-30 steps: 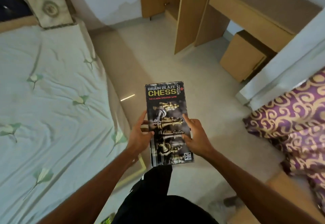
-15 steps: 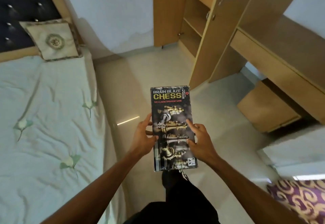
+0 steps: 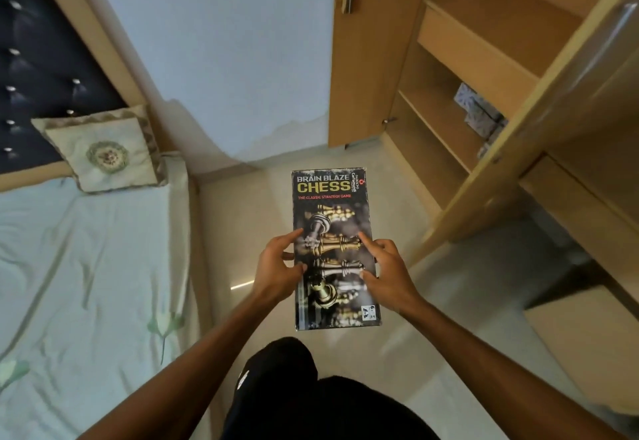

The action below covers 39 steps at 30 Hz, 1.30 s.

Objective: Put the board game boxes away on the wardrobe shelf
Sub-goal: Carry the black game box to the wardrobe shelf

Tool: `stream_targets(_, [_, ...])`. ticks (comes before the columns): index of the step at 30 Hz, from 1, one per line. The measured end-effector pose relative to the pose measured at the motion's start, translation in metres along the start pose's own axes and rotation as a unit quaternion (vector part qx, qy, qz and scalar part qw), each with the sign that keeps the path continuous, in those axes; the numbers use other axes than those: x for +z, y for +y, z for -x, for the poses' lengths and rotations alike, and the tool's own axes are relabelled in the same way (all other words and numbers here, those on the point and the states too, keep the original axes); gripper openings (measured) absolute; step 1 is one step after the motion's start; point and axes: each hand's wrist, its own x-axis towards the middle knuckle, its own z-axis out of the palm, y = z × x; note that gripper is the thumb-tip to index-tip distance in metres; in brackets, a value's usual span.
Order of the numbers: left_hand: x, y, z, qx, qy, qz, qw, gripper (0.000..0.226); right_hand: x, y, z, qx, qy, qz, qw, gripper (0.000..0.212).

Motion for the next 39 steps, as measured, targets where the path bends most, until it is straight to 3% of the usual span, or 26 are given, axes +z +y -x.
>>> stream_targets(8, [-0.009, 0.050, -0.258, 0.019, -0.029, 0.010, 0.999, 0.064, -0.036, 0.003, -0.245, 0.001, 0.045, -0.002, 0.999, 0.078])
stream_targets(17, [0.022, 0.155, -0.540, 0.081, -0.137, -0.036, 0.987, 0.064, -0.124, 0.017, -0.467, 0.076, 0.164, -0.047, 0.982, 0.076])
stream_targets(28, [0.158, 0.316, -0.798, 0.158, -0.229, 0.058, 0.959, 0.041, -0.299, 0.111, -0.699, 0.078, 0.262, -0.015, 0.962, 0.064])
stream_targets(32, [0.216, 0.363, -0.883, 0.129, -0.222, 0.052, 0.965, 0.047, -0.374, 0.139, -0.772, 0.088, 0.255, -0.013, 0.963, 0.057])
stream_targets(39, [0.313, 0.430, -1.018, 0.155, -0.230, -0.007, 0.961, 0.044, -0.488, 0.175, -0.873, 0.090, 0.253, -0.027, 0.963, 0.045])
